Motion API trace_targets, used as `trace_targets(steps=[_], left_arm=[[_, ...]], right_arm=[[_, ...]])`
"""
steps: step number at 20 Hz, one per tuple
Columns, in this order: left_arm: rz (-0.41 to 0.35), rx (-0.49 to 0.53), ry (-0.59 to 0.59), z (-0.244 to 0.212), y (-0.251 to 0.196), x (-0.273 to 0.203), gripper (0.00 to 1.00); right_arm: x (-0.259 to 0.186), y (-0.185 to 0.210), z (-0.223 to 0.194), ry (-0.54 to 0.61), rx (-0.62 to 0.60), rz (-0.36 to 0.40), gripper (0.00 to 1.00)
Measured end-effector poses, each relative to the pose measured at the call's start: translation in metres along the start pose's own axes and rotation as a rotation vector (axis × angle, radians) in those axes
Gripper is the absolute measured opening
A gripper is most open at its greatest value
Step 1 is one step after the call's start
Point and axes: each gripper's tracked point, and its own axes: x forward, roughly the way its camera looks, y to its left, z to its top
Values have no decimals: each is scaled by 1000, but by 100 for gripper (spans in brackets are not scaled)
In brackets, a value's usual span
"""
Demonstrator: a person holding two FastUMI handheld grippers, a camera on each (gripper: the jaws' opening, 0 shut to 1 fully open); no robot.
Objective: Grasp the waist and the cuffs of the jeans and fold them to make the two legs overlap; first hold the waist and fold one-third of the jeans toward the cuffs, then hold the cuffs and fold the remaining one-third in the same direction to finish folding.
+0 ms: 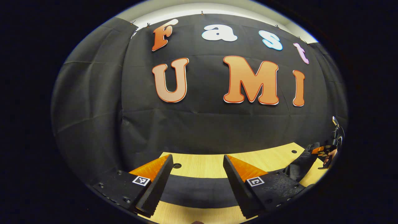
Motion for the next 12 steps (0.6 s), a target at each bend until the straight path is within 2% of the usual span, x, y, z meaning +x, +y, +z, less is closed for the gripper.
trace_targets(steps=[5,7,9,12], left_arm=[[8,-38,-10,-1,26,-5,97],[18,-44,-21,1,38,-9,97],[29,-58,-25,1,52,-12,97],[45,-80,-22,-4,70,-17,97]], right_arm=[[-28,39,-12,36,-93,135,15],[-37,48,-19,49,-133,165,15],[-41,61,-29,52,-180,170,15],[-36,61,-34,20,-247,119,15]])
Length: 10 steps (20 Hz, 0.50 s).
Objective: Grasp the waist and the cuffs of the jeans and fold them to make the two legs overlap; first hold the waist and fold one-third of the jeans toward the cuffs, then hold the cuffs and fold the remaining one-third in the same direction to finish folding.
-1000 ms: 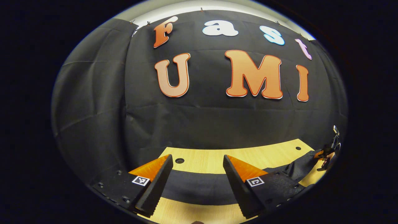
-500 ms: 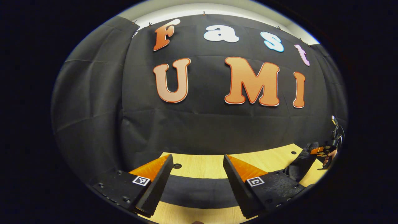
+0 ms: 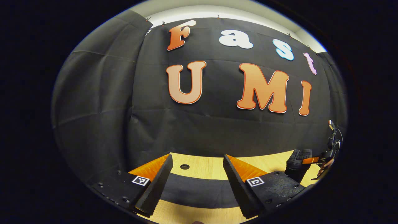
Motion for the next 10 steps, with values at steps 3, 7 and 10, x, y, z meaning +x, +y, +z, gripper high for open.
trace_targets(steps=[3,7,10], left_arm=[[20,-14,3,-2,24,-5,97],[49,-67,46,-16,59,-7,97],[62,-137,111,-37,82,-4,97]], right_arm=[[0,2,-6,30,-26,2,15],[5,-5,-24,134,-72,34,30],[0,1,-24,170,-89,61,31]])
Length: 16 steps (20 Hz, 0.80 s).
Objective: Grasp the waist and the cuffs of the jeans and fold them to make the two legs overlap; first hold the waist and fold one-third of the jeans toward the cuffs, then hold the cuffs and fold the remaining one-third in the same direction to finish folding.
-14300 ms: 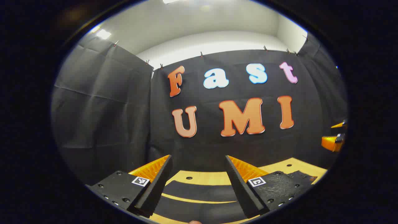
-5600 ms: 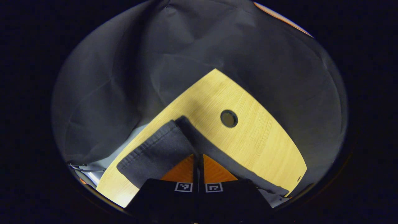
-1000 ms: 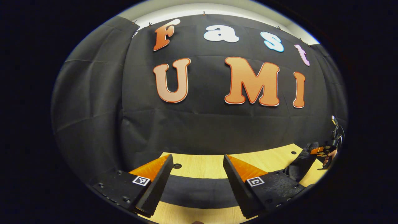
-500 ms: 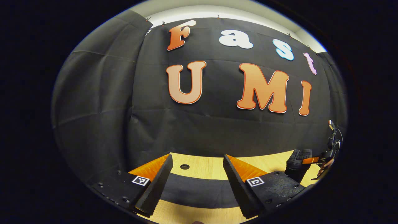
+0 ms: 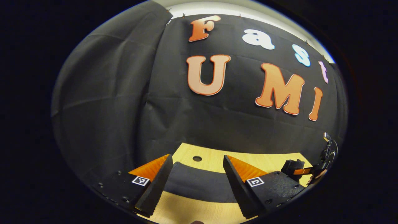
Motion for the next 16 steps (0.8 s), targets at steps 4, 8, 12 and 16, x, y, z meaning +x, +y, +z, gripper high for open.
trace_targets(steps=[4,8,12,16], left_arm=[[5,-101,169,-40,23,20,98],[56,-126,410,-93,57,49,98],[112,-277,635,-144,86,80,98],[186,-394,809,-182,110,95,99]], right_arm=[[-13,4,16,-14,-2,68,85],[-45,-7,39,-94,-9,50,93],[-87,-15,61,-196,-48,-11,96],[-125,-32,74,-276,-78,-70,98]])
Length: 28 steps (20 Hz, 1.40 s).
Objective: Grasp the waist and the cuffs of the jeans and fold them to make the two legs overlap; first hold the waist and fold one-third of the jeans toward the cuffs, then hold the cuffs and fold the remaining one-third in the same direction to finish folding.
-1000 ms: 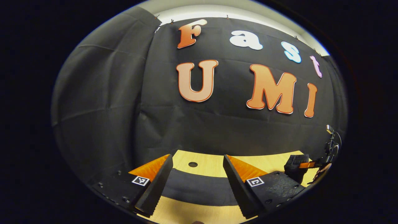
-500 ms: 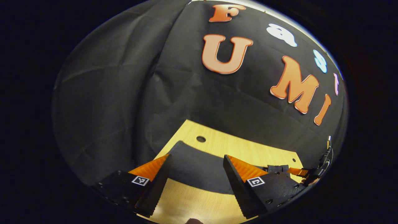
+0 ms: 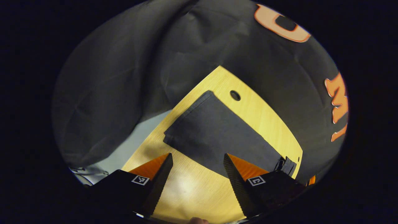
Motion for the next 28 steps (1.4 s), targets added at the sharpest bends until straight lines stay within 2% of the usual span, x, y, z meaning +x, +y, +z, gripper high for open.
trace_targets(steps=[5,9,11,14,17,19,20,22,23,25,28], left_arm=[[126,-80,127,4,13,32,99],[216,-152,185,-4,23,51,99],[286,-179,222,-4,29,54,98],[374,-183,217,0,28,66,96],[398,-178,179,2,22,69,97],[377,-144,143,6,17,72,89],[317,-85,96,13,6,79,82],[267,-21,32,14,0,80,7],[234,10,9,15,-6,76,3],[154,74,-83,23,-13,64,3],[35,115,-195,42,-32,22,3]], right_arm=[[-36,-25,20,-78,-32,-82,98],[-62,-37,32,-117,-44,-123,98],[-76,-41,41,-141,-43,-142,98],[-94,-45,49,-168,-47,-167,98],[-106,-43,55,-190,-44,-177,98],[-112,-39,61,-218,-37,-169,98],[-113,-39,63,-228,-38,-169,98],[-116,-37,64,-234,-40,-158,98],[-117,-38,64,-234,-42,-151,98],[-118,-40,64,-228,-55,-144,98],[-113,-41,68,-226,-65,-120,98]])
